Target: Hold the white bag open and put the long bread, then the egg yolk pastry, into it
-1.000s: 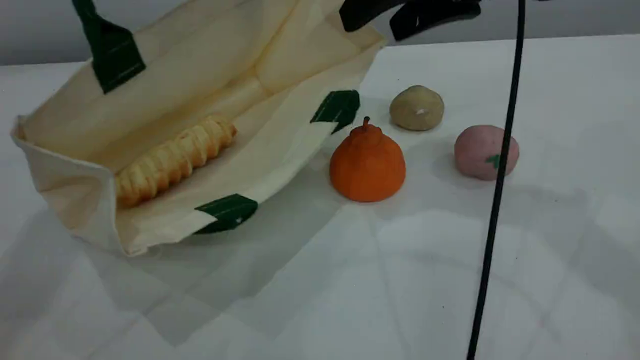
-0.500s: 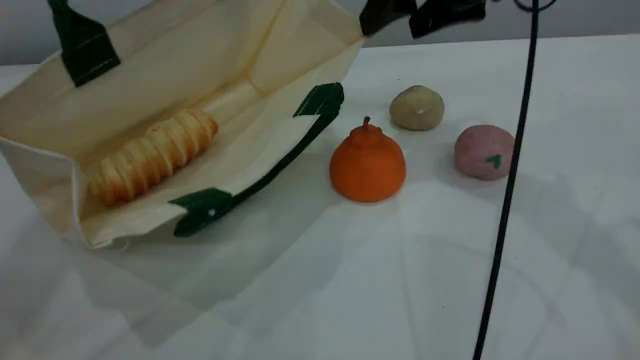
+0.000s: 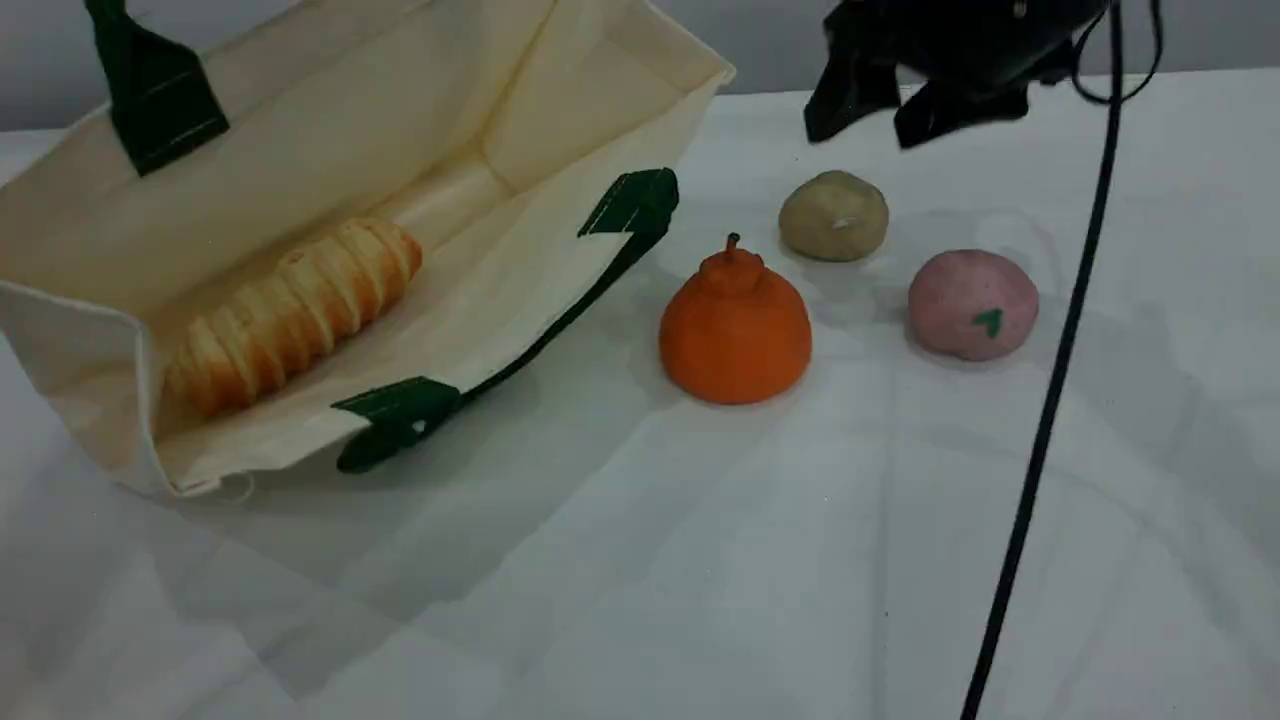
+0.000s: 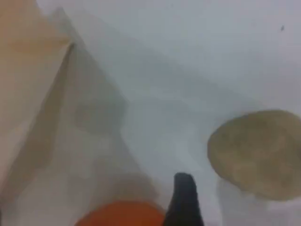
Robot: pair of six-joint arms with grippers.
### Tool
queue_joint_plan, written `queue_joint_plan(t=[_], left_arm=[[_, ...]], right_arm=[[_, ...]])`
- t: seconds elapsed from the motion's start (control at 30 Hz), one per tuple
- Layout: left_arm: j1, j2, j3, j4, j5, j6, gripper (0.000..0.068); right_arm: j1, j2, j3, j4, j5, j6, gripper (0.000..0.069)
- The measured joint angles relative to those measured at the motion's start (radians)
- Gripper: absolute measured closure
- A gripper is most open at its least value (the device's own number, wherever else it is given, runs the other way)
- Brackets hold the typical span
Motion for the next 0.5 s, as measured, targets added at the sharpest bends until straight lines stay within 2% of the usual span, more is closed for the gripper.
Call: queue_joint_plan(t=[0.5], left_arm=[[0.0,0.0,0.0,0.001,0.0,0.0,0.0599]], right_arm=[[0.0,0.1,-0.052,0.004,-0.021,0.018,0.0174]])
